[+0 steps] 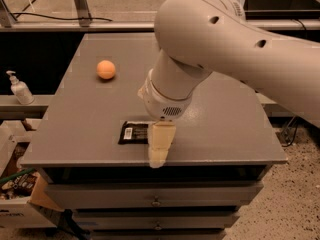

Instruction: Pick rxbar chocolate

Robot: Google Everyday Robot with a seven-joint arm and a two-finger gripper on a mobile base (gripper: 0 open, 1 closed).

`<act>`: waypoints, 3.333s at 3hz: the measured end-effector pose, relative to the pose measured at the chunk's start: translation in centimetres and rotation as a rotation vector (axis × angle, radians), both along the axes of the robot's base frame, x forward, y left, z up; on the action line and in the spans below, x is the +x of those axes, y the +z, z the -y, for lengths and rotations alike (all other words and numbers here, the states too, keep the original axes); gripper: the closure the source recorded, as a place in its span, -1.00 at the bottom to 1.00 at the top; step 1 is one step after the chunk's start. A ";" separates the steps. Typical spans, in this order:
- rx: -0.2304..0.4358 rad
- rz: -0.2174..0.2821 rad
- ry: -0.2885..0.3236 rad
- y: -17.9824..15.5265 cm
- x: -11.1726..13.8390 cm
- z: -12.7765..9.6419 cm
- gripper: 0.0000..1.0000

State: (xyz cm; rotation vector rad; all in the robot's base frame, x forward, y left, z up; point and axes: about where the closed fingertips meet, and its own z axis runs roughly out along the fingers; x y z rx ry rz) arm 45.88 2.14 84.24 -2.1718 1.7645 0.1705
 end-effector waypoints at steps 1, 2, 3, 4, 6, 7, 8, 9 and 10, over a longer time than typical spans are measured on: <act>-0.009 -0.001 0.007 -0.8 0.8 -0.5 -1.00; -0.016 -0.009 0.015 -1.6 1.2 -1.1 -0.65; -0.024 -0.018 0.021 -2.4 1.1 -1.2 -0.19; -0.026 -0.021 0.021 -2.2 1.1 -1.2 0.28; -0.025 -0.024 0.018 -2.3 1.0 -1.1 1.00; -0.011 -0.011 0.013 -1.4 1.6 -1.1 1.00; 0.015 0.018 0.004 0.5 2.6 -1.1 1.00; 0.062 0.051 -0.010 3.2 3.7 -1.0 1.00; 0.125 0.083 -0.020 6.5 4.6 -0.8 1.00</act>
Offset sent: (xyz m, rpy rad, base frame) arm 0.0176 0.0166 -0.0272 -0.0220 0.0223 0.0236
